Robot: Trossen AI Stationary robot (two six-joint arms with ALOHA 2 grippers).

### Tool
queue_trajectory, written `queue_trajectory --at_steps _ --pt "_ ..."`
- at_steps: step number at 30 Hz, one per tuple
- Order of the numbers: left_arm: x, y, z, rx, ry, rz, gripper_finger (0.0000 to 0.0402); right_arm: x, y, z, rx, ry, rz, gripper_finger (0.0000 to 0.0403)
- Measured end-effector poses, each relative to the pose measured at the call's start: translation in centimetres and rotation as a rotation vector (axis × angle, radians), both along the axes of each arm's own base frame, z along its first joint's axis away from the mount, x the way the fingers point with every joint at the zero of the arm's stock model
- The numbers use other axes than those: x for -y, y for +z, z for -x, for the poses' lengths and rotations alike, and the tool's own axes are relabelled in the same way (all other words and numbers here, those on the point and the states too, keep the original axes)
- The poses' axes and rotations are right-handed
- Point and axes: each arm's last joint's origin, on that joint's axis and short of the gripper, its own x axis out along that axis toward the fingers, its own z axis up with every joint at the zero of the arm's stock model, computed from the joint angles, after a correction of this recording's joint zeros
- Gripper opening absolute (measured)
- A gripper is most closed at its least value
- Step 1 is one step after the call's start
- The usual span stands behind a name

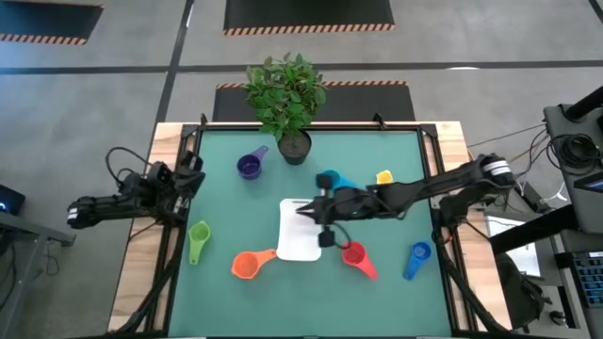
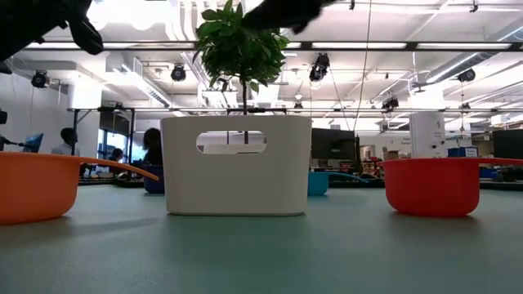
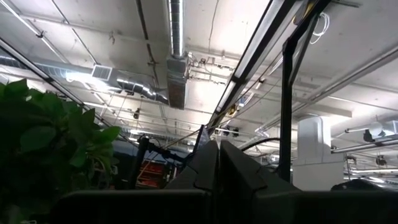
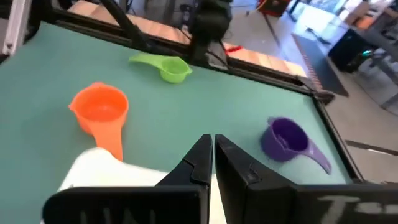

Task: Nest measuring cups in basket
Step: Stack the orange measuring cup on top of the violet measuring cup

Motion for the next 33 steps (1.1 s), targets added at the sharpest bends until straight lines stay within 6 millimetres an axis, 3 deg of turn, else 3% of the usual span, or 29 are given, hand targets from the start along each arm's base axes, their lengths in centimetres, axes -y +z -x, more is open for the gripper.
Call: queue_trajectory --at_steps 4,13,33 --pt "0.0 0.0 0.0 0.002 -0.007 0.004 0.0000 -0.4 0.6 -2.7 -0.018 0.035 0.010 0.0009" --pt "0.0 0.0 0.0 0.006 -0.021 0.020 0.0000 -0.5 -0.7 -7.8 -0.084 0.177 -0.061 0.0009" --pt "0.0 0.0 0.0 0.002 -0.022 0.020 0.0000 -1.3 -7.1 -15.3 -0.159 0.259 -0.107 0.0009"
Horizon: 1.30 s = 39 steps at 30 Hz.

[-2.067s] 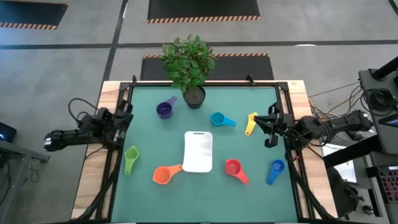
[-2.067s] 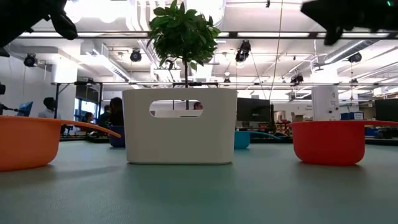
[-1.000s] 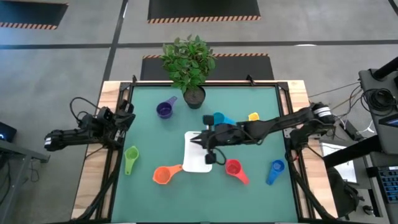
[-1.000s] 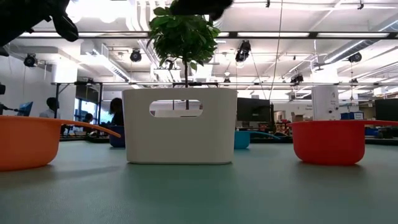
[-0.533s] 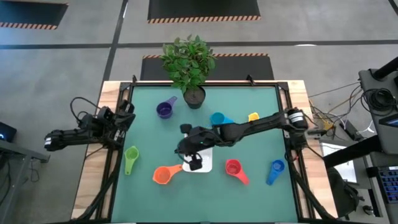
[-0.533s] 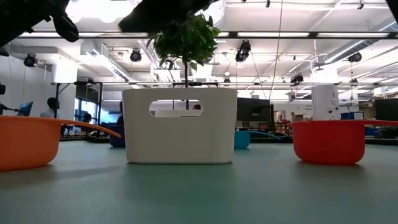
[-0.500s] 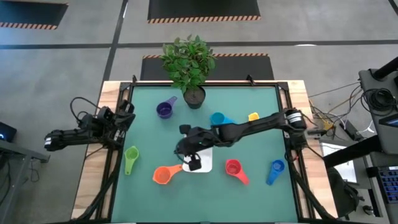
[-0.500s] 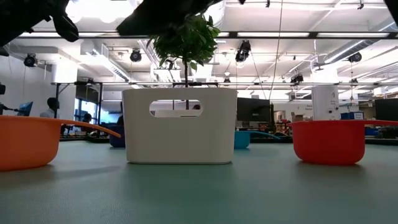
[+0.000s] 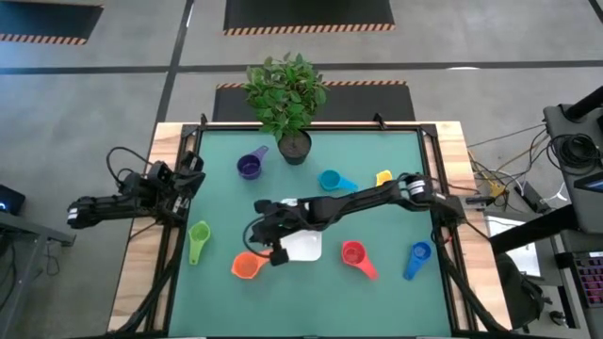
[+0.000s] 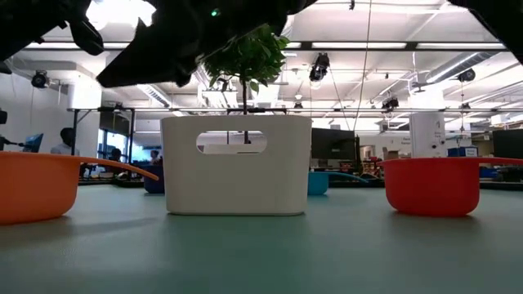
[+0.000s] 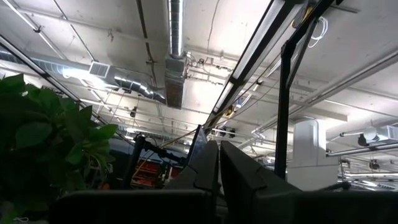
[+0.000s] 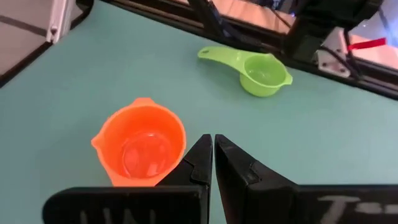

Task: Nest measuring cups in basket
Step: Stack the orange measuring cup on top of the violet measuring cup

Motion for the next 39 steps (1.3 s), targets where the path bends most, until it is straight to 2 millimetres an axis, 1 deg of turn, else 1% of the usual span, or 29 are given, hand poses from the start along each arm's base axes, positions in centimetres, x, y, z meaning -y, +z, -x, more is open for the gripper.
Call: queue_trajectory --at_steps 3,7,11,15,19,21,24,27,30,34,37,39 --pt "0.0 0.0 0.0 0.000 0.000 0.000 0.0000 -0.1 -0.6 -0.8 -0.026 0.001 0.004 0.0009" --pt "0.0 0.0 0.0 -0.001 0.000 0.000 0.0000 -0.3 -0.7 -1.8 -0.062 0.002 0.008 0.0010" --pt "0.0 0.0 0.0 -0.001 0.000 0.000 0.0000 -0.7 -0.9 -2.7 -0.087 0.006 0.011 0.0025" --pt "0.0 0.0 0.0 -0.002 -0.001 -0.001 0.0000 -1.4 -1.4 -3.1 -0.109 0.010 0.005 0.0060" --pt "0.0 0.0 0.0 -0.001 -0.001 -0.001 0.0000 -1.8 -1.7 -3.4 -0.122 -0.012 -0.036 0.0110" --pt "0.0 0.0 0.0 -0.001 -0.001 0.000 0.0000 -1.9 -2.3 -3.5 -0.142 -0.030 -0.062 0.0136" --pt "0.0 0.0 0.0 -0.001 0.000 0.000 0.0000 -1.9 -2.8 -3.4 -0.172 -0.064 -0.093 0.0169" --pt "0.0 0.0 0.0 -0.001 0.000 0.000 0.0000 -1.9 -2.9 -3.4 -0.179 -0.083 -0.119 0.0191" --pt "0.0 0.0 0.0 -0.001 0.000 0.000 0.0000 -1.9 -2.9 -3.4 -0.185 -0.096 -0.135 0.0203" --pt "0.0 0.0 0.0 -0.001 0.000 0.000 0.0000 -2.0 -3.0 -3.5 -0.177 -0.093 -0.135 0.0205" --pt "0.0 0.0 0.0 -0.001 0.000 0.000 0.0000 -2.3 -4.0 -3.7 -0.188 -0.090 -0.134 0.0206" --pt "0.0 0.0 0.0 -0.001 0.000 0.000 0.0000 -2.5 -5.1 -3.8 -0.207 -0.085 -0.125 0.0206"
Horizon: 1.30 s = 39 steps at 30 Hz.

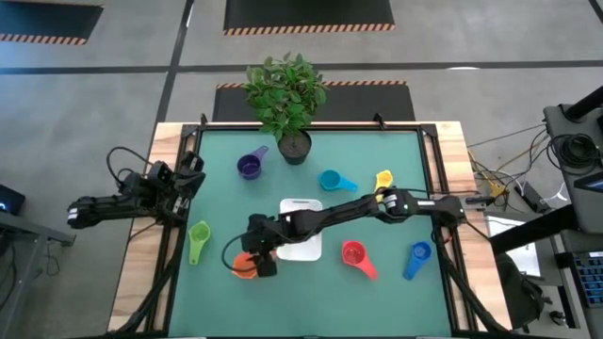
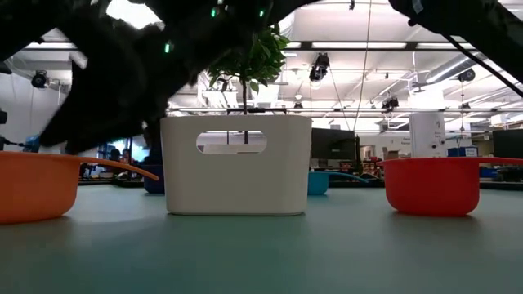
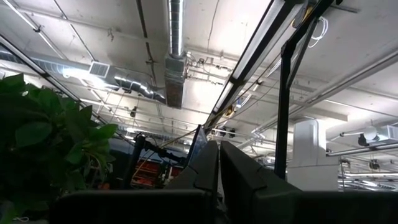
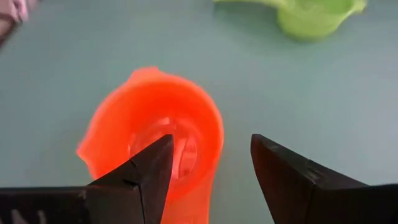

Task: Nest measuring cups in basket
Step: Stack the orange measuring cup on top of the violet measuring cup

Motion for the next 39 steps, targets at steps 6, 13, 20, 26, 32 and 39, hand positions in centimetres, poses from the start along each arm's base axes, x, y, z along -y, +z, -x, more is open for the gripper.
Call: queue_trajectory --at_steps 6,13,20,26,32,39 --pt "0.0 0.0 0.0 0.000 0.000 0.000 0.0000 -0.2 -1.1 -0.2 -0.011 0.004 0.004 0.0205" --pt "0.0 0.0 0.0 0.000 0.000 0.000 0.0000 -0.2 -1.0 -0.1 -0.007 0.013 0.015 0.0169" --pt "0.0 0.0 0.0 0.000 0.000 0.000 0.0000 -0.2 -1.0 -0.2 -0.003 0.021 0.020 0.0080" --pt "0.0 0.0 0.0 0.000 0.000 0.000 0.0000 -0.3 -0.8 -0.3 0.021 0.026 0.010 0.0017" --pt "0.0 0.0 0.0 0.001 -0.011 0.014 0.0000 -0.2 1.3 -0.2 0.087 0.045 0.023 0.0010" --pt "0.0 0.1 0.1 0.010 -0.022 0.025 0.0000 0.5 5.1 0.6 0.157 0.083 0.084 0.0009"
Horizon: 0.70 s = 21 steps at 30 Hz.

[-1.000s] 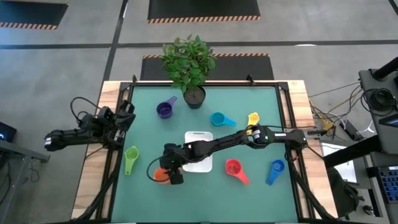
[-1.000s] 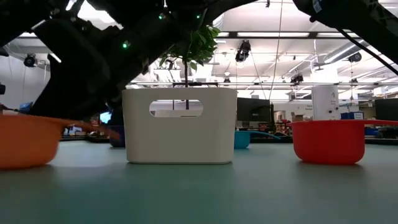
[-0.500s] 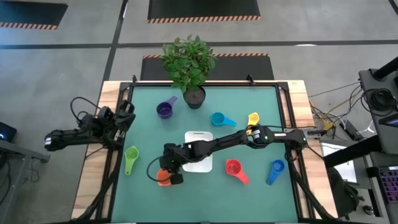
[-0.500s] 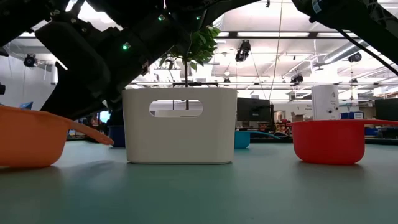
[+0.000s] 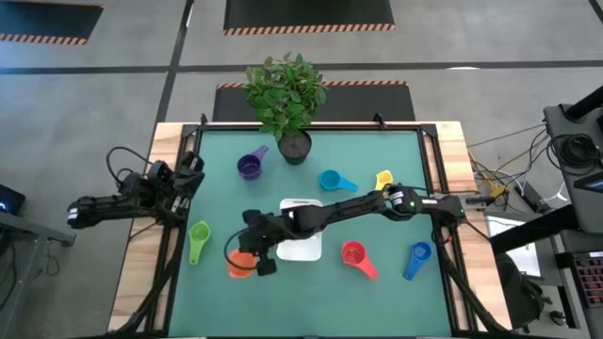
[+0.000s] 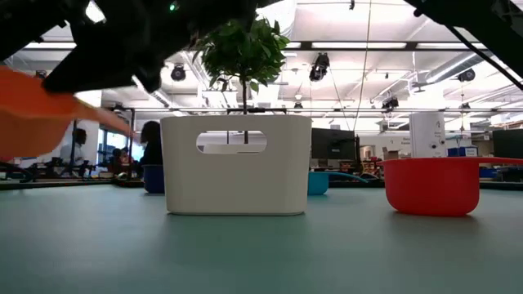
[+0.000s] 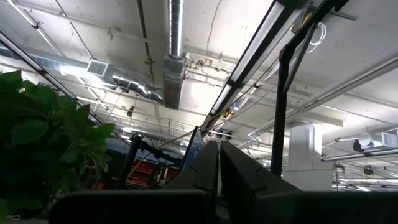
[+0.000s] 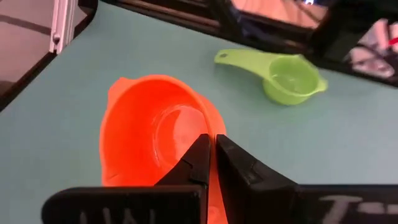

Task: Nest measuring cups in basket
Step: Stack the orange measuring cup on top of the violet measuring cup

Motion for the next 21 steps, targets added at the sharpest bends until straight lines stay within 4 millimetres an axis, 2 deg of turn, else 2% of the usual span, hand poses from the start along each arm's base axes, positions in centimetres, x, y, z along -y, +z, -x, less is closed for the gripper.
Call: queue_trajectory --at_steps 4,9,15,21 --pt "0.0 0.1 0.1 0.015 -0.021 0.021 0.0000 1.4 1.9 0.5 0.026 0.007 0.059 0.0009" --pt "0.1 0.3 0.3 0.041 -0.057 0.014 0.0000 4.9 3.8 0.9 0.047 -0.072 0.157 0.0009" --pt "0.2 0.4 0.4 0.054 -0.073 -0.001 0.0000 11.2 4.2 1.0 0.041 -0.215 0.254 0.0009" --pt "0.2 0.4 0.4 0.057 -0.073 -0.001 0.0000 17.5 3.8 1.4 0.034 -0.314 0.317 0.0009"
